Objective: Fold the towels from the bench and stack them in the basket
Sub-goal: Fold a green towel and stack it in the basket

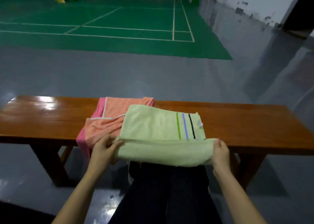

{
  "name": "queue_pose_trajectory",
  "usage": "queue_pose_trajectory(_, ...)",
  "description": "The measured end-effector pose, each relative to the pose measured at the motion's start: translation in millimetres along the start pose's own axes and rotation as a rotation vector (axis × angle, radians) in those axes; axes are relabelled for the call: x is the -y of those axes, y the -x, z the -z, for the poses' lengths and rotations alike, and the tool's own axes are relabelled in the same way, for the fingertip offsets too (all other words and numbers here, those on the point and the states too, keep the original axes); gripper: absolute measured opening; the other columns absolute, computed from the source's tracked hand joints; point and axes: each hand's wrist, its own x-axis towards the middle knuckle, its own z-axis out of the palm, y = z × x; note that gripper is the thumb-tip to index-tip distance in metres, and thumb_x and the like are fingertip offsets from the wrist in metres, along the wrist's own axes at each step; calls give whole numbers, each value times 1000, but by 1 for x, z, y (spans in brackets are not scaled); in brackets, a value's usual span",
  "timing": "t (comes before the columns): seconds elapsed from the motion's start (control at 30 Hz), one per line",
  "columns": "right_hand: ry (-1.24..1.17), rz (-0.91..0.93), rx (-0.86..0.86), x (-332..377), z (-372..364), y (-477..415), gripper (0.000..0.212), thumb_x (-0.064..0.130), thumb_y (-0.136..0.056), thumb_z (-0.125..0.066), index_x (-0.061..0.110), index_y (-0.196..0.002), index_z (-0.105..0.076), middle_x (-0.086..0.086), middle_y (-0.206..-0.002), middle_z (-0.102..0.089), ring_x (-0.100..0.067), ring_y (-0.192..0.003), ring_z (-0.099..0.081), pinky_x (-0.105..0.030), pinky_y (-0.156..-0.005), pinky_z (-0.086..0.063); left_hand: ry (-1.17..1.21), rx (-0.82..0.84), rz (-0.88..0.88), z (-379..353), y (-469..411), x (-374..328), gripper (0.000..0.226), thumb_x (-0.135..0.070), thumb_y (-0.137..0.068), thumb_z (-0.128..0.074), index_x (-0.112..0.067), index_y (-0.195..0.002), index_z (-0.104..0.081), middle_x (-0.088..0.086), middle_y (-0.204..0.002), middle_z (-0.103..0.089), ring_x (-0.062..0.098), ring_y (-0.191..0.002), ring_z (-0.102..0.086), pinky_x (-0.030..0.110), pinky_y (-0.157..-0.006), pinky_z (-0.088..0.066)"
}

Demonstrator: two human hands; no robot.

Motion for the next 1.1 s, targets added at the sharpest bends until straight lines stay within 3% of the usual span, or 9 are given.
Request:
queue_pose_trajectory(0.13, 224, 65, 29, 3, -2, 0, 17, 21, -100, -43, 9, -104, -55, -8, -103, -56, -19, -88, -51, -30, -68, -38, 15, 33, 25, 0, -6, 1, 13, -28, -82, -70, -19, -76, -63, -2, -64, -61, 20, -60, -52, 54, -52, -50)
queue_pose_trajectory(0.23, 371, 297, 125, 22, -23, 11, 24, 14, -96, -52, 10, -119, -55, 1, -117, -48, -12, -106, -49, -22, -87, -36, -42, 74, -35, -9, -15, -12, 9, -24, -86, -68, -24, -77, -65, -10, -68, -64, 12, -64, -56, 39, -63, -49)
queue_pose_trajectory(0.4, 309, 484, 718, 46, -108, 57, 41, 16, -90, -63, 17, -129, -53, 12, -127, -54, 8, -116, -43, -1, -97, -29, -125, 143, -181, -29, -32, -39, 16, -12, -84, -69, -25, -77, -64, -11, -74, -64, -3, -70, -55, 12, -66, -41)
queue_pose_trajectory(0.5, 335, 433, 876, 46, -154, 59, 29, 16, -87, -66, 14, -115, -61, 4, -113, -64, -5, -105, -55, -16, -92, -41, -141, 175, -172, -32, -40, -44, 12, -14, -84, -69, -25, -79, -65, -12, -76, -65, -1, -72, -56, 15, -66, -42)
queue_pose_trajectory(0.6, 291, 363, 845, 40, -174, 49, 15, 19, -86, -66, 7, -84, -58, -1, -77, -58, -12, -75, -54, -34, -73, -44, -158, 164, -131, -27, -58, -43, 11, -13, -86, -66, -22, -79, -65, -7, -75, -66, 5, -72, -59, 24, -72, -47)
queue_pose_trajectory(0.7, 215, 342, 791, 36, -177, 40, 14, 21, -88, -66, 14, -80, -56, 11, -72, -54, 0, -67, -49, -18, -66, -39, -260, 88, -38, -24, -93, -38, 10, -24, -90, -62, -15, -90, -66, -2, -84, -67, 13, -77, -62, 35, -75, -52)
queue_pose_trajectory(0.8, 173, 351, 740, 33, -177, 35, 12, 20, -87, -68, 17, -82, -57, 13, -76, -57, 4, -71, -51, -13, -70, -40, -488, 42, 106, -32, -136, -28, 36, -32, -89, -63, -6, -114, -62, 7, -108, -65, 18, -89, -57, 29, -73, -44)
queue_pose_trajectory(0.93, 133, 352, 696, 32, -178, 28, 25, 11, -80, -74, 21, -73, -52, 21, -66, -52, 3, -60, -44, -11, -61, -35, -628, 170, 295, -46, -172, -14, 38, -42, -80, -71, -6, -84, -60, 12, -82, -62, 25, -75, -54, 31, -56, -39)
queue_pose_trajectory(1.1, 129, 328, 688, 42, -176, 21, 28, 11, -77, -76, 24, -70, -53, 17, -66, -52, 4, -57, -44, -10, -59, -35, -437, 224, 353, -52, -186, -12, 30, -30, -76, -77, -5, -83, -62, 7, -73, -60, 19, -60, -52, 26, -51, -39)
